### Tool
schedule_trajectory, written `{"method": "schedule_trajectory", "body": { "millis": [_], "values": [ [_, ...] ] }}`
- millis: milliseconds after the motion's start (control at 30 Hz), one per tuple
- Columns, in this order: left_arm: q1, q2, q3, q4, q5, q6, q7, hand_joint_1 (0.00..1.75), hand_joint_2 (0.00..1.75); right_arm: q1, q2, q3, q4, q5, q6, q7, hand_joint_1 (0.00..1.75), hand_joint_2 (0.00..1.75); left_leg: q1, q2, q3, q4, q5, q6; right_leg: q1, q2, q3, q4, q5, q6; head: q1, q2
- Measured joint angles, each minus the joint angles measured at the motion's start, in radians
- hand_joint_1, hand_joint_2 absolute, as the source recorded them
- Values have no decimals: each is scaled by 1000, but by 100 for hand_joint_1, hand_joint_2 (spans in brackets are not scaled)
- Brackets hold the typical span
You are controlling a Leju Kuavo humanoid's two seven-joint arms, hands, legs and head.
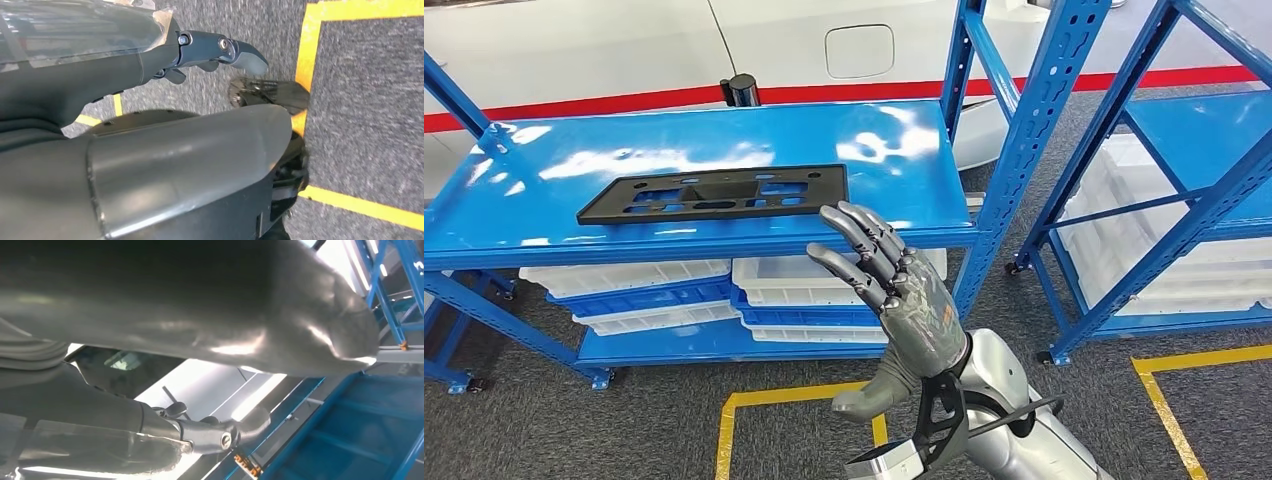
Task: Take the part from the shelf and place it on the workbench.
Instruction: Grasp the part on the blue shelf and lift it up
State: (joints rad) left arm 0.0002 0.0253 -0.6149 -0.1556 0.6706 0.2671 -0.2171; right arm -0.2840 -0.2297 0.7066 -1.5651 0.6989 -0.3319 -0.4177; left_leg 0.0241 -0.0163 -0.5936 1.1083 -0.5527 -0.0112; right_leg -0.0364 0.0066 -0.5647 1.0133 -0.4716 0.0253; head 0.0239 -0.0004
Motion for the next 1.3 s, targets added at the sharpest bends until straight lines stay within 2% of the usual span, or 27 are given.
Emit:
{"method": "schedule_trajectory", "body": {
  "millis": [67,100,133,167,233,267,300,367,433,500,567,600,633,667,700,733,767,800,833,900,967,1067,1300],
  "values": [
    [0,-1,0,0,0,2,0,0,0,0,0,2,1,-1,3,-1,0,0,-1,11,-73,134,-54,0,7,-12,-1,0,-2,-6,-1,0],
    [1,-1,0,0,0,3,0,0,0,0,0,3,1,-2,5,-2,0,0,-1,12,-97,171,-59,2,10,-18,0,0,-3,-8,-1,0],
    [1,-1,0,0,0,5,0,0,0,-1,0,4,2,-4,6,-3,0,0,-1,13,-102,171,-44,6,13,-23,1,0,-4,-9,-1,0],
    [2,-1,0,0,1,7,0,0,0,-2,0,5,2,-4,7,-4,0,0,-3,14,-85,129,-12,12,16,-27,3,0,-5,-11,-1,0],
    [1,-1,0,0,1,10,0,0,0,-7,1,7,3,-5,8,-5,0,0,-9,28,-21,-5,56,27,21,-34,8,0,-8,-11,0,0],
    [0,-1,0,0,1,10,0,0,0,-9,1,8,3,-5,8,-6,0,0,-14,35,4,-58,75,32,24,-37,9,1,-9,-9,0,0],
    [-1,-1,0,0,1,10,0,0,0,-11,1,9,3,-5,8,-6,0,0,-19,40,15,-84,81,35,26,-39,9,1,-10,-6,0,0],
    [0,-1,0,0,1,10,1,0,0,-12,1,11,3,-5,8,-6,0,0,-27,35,16,-94,81,38,26,-46,10,-2,-11,3,0,0],
    [1,-1,0,0,1,10,1,0,0,-12,0,11,2,-6,8,-6,0,0,-25,27,20,-104,89,47,23,-42,2,14,-21,12,1,0],
    [0,0,1,0,0,10,1,0,0,-12,-4,11,2,-6,8,-6,0,0,-21,21,24,-112,96,56,22,-25,-39,97,-62,10,2,0],
    [-1,-1,1,0,0,10,1,0,0,-10,-7,12,3,-6,8,-6,0,0,-22,12,22,-112,97,59,23,-15,-104,231,-113,6,3,0],
    [0,-2,1,0,0,10,2,0,0,-9,-9,13,4,-6,8,-6,0,0,-22,7,22,-111,96,59,23,-13,-128,277,-125,8,3,0],
    [0,-2,1,0,-1,10,2,0,0,-9,-10,13,5,-6,9,-6,0,0,-22,1,22,-111,96,59,23,-12,-134,284,-120,14,3,0],
    [0,-3,1,0,-1,10,2,0,0,-9,-12,13,5,-7,9,-6,0,0,-22,-5,24,-111,96,59,23,-11,-118,247,-99,23,3,0],
    [0,-3,0,0,-2,10,2,0,0,-9,-14,12,6,-7,9,-6,0,0,-22,-11,25,-110,95,58,22,-9,-85,177,-69,31,3,0],
    [-1,-3,0,0,-3,10,2,0,0,-9,-16,12,6,-8,9,-6,0,0,-23,-16,27,-109,94,55,22,-6,-49,100,-40,35,3,0],
    [-1,-3,0,0,-4,10,2,0,0,-8,-17,11,5,-8,8,-6,0,0,-25,-21,28,-108,92,52,23,-3,-21,39,-19,33,3,0],
    [-1,-3,0,0,-5,11,2,0,0,-7,-18,11,5,-8,8,-6,0,0,-27,-24,27,-107,91,48,24,-1,-3,3,-7,27,3,0],
    [-1,-3,0,0,-7,11,2,0,0,-4,-19,10,4,-8,7,-6,0,0,-29,-25,26,-106,89,44,26,0,3,-9,-3,18,2,0],
    [0,-3,-1,0,-9,12,2,0,0,3,-19,9,3,-13,3,-3,0,0,-29,-25,25,-105,90,50,26,-1,5,-11,1,10,2,0],
    [0,-2,-1,0,-10,13,2,0,0,10,-19,8,3,-18,0,1,0,0,-29,-23,27,-107,90,60,25,1,5,-12,3,8,2,0],
    [-1,-2,-1,0,-10,11,2,0,0,15,-18,2,3,-21,-2,6,0,0,-29,-21,31,-112,90,59,27,3,5,-12,2,7,2,0],
    [-1,-2,-12,0,-18,-5,2,0,0,23,-17,-13,3,-24,-12,23,0,0,-27,-21,32,-117,92,38,29,3,5,-11,1,5,2,0]
  ]
}}
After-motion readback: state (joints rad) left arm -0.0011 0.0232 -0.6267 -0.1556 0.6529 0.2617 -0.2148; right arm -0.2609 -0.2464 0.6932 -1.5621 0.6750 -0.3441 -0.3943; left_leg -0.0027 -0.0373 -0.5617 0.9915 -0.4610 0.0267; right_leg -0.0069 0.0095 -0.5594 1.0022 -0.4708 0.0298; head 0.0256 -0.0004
